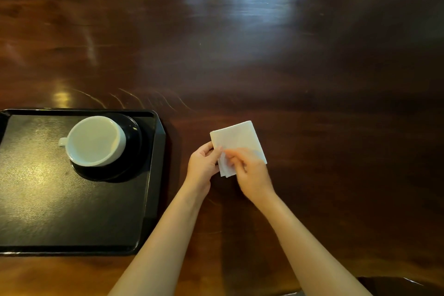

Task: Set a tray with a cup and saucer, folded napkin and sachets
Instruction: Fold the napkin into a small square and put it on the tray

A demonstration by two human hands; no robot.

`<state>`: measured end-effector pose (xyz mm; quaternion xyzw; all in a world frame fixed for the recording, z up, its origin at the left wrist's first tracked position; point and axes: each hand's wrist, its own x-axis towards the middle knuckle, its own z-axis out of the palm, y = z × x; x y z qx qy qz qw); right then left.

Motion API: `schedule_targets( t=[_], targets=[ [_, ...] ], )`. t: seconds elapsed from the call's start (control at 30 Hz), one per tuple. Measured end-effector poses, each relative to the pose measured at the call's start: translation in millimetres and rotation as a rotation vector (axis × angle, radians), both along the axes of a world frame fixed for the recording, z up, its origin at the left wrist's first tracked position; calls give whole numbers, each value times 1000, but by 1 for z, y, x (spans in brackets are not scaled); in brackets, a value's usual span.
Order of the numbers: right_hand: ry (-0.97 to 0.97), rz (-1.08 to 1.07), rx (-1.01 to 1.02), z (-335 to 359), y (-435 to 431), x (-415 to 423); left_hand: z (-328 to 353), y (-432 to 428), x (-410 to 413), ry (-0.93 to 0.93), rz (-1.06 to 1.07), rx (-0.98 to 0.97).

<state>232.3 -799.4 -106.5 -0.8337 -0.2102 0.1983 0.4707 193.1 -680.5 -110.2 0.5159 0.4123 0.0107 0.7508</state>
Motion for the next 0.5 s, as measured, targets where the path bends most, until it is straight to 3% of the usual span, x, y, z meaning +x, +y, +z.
schedule_targets(
  t=[0.07, 0.17, 0.23, 0.33, 0.4, 0.5],
  targets=[
    [-7, -222, 68, 5, -11, 15, -1, 0, 2, 14, 22, 5],
    [3, -418, -54, 11, -27, 40, -1, -1, 3, 43, 21, 48],
    [233, -341, -112, 13, -32, 47, 2, -3, 3, 14, 4, 24],
    [574, -250, 17, 19, -31, 44, 12, -8, 8, -36, 20, -31],
    [590, -292, 119, 22, -27, 38, 18, -15, 12, -25, 44, -27],
    [462, -405, 145, 22, -17, 27, 27, -29, 16, -2, -22, 161]
  ],
)
